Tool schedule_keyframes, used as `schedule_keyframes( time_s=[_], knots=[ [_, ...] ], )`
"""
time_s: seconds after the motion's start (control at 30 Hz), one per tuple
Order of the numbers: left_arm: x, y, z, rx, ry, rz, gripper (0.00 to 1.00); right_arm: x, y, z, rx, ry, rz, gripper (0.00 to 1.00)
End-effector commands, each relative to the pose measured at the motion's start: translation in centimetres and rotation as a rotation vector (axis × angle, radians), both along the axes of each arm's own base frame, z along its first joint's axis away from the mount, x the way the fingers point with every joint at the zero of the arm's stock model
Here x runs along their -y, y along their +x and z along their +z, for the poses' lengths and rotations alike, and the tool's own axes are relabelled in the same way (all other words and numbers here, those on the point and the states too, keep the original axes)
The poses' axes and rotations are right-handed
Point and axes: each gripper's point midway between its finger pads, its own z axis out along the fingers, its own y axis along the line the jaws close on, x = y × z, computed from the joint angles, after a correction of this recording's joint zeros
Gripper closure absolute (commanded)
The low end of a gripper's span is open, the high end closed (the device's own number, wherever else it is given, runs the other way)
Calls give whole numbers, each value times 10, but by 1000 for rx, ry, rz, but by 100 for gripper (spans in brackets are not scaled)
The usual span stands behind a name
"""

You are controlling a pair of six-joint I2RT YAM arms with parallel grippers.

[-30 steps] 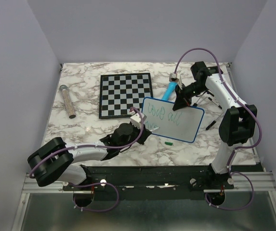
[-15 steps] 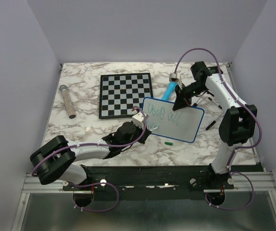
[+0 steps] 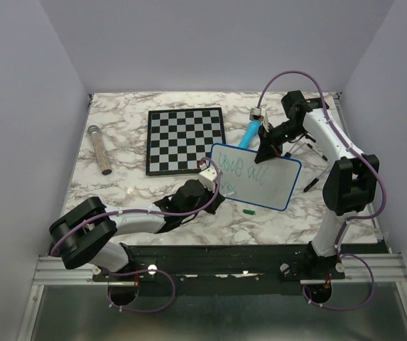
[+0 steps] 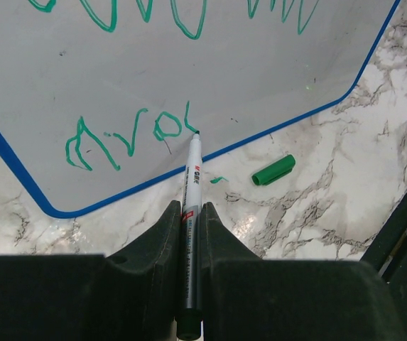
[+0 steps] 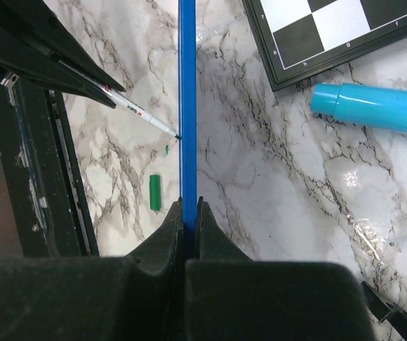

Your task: Write a sentence on the whiteboard

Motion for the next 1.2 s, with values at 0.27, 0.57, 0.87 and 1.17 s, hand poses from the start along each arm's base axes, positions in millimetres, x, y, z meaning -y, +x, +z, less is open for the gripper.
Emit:
schedule_keyframes(
  time_s=[0.27,0.57,0.87,1.17],
  knots=[
    [9,13,23,44,-36,14,100,-3,-3,0,-3,13,15,100],
    [12,19,31,54,-53,13,100,-2,-3,0,-1,12,14,99],
    [11,17,28,45,-48,9,100,-2,-3,0,-5,13,16,99],
    [10,6,2,-40,-7,-17,100,-2,-3,0,-5,13,16,99]
  ],
)
